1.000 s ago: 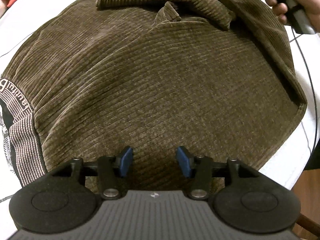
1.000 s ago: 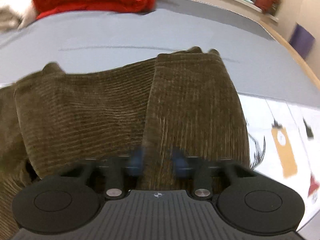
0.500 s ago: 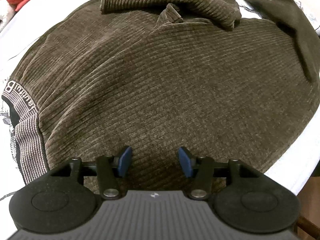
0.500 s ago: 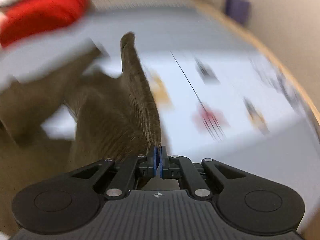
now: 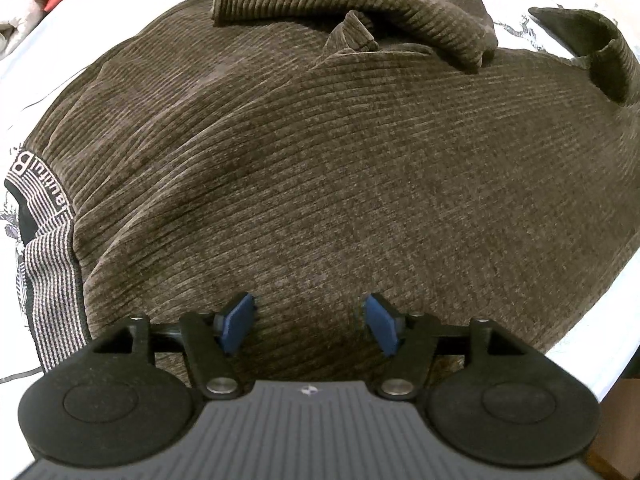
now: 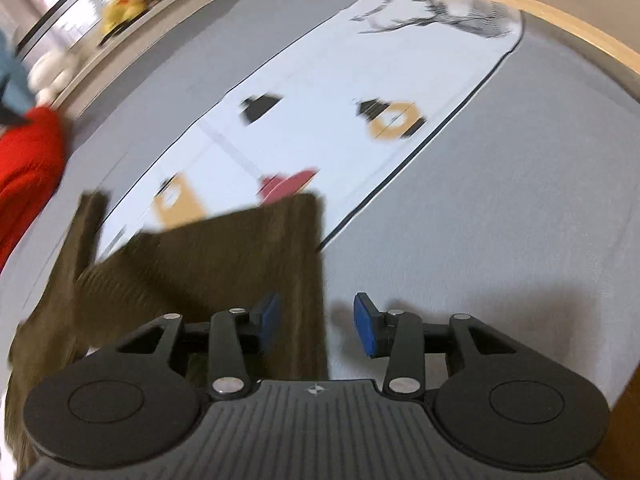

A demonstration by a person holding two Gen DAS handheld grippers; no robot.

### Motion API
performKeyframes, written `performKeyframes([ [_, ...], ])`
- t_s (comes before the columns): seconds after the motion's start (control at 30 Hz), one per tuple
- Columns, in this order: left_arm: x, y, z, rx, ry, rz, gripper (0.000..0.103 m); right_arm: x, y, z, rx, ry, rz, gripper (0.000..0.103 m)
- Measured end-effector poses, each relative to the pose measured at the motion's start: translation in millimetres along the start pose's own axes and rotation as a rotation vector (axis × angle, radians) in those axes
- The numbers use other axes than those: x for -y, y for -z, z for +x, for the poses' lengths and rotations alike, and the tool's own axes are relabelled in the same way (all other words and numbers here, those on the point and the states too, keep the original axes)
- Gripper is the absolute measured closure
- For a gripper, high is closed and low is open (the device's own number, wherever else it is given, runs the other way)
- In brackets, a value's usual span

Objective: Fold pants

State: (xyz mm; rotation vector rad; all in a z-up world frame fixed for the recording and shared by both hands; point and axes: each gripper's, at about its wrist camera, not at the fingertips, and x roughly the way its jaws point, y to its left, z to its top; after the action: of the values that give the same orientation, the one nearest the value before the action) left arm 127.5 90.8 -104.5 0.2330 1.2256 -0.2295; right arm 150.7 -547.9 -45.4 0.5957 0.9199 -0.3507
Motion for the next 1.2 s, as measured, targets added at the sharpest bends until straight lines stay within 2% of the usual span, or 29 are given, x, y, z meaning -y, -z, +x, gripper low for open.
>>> performKeyframes([
  [0.1, -1, 4, 0, 0.013, 0.006, -0.002, 0.033, 8, -13, 24, 0.015, -0.026, 0.07, 0.06],
  [0.33, -3, 6, 0, 0.019, 0.014, -0.011, 0.033, -23, -20, 59, 0.001, 0.021, -0.049, 0.062],
  [0.37, -4, 6, 0, 0.02, 0.017, -0.01, 0.033, -27, -20, 61, 0.004, 0.046, -0.065, 0.071],
  [0.4, -5, 6, 1, 0.021, 0.02, -0.01, 0.033, -32, -20, 63, 0.016, 0.09, -0.093, 0.093],
  [0.47, -6, 6, 1, 0.025, 0.028, -0.01, 0.033, -38, -17, 59, 0.032, 0.141, -0.139, 0.094],
  [0.57, -8, 7, 1, 0.028, 0.032, -0.006, 0.032, -34, -23, 30, 0.157, 0.168, -0.096, 0.095],
  [0.6, -8, 7, 1, 0.028, 0.032, -0.005, 0.032, -28, -26, 16, 0.215, 0.205, -0.064, 0.096],
  [0.67, -7, 8, 0, 0.027, 0.03, -0.002, 0.032, -6, -28, -9, 0.292, 0.344, 0.034, 0.096],
  [0.7, -7, 7, 0, 0.026, 0.031, -0.002, 0.032, 9, -25, -15, 0.289, 0.405, 0.092, 0.096],
  [0.77, -6, 8, -1, 0.026, 0.03, 0.001, 0.031, 46, -15, -17, 0.217, 0.509, 0.231, 0.096],
  [0.8, -5, 8, -1, 0.027, 0.029, 0.002, 0.031, 66, -7, -16, 0.157, 0.535, 0.311, 0.096],
  [0.87, -4, 9, -2, 0.029, 0.025, 0.005, 0.031, 94, 6, -17, 0.098, 0.543, 0.426, 0.096],
  [0.93, -2, 10, -3, 0.028, 0.024, 0.003, 0.03, 102, 10, -21, 0.108, 0.512, 0.438, 0.096],
  [1.07, -7, 15, -7, 0.02, 0.061, -0.016, 0.028, 96, 11, -29, 0.138, 0.501, 0.37, 0.096],
  [1.13, -20, 17, -17, 0.033, 0.096, -0.062, 0.028, 93, 11, -29, 0.132, 0.506, 0.351, 0.095],
  [1.2, -43, 19, -36, 0.08, 0.102, -0.135, 0.029, 87, 10, -35, 0.15, 0.528, 0.315, 0.091],
])
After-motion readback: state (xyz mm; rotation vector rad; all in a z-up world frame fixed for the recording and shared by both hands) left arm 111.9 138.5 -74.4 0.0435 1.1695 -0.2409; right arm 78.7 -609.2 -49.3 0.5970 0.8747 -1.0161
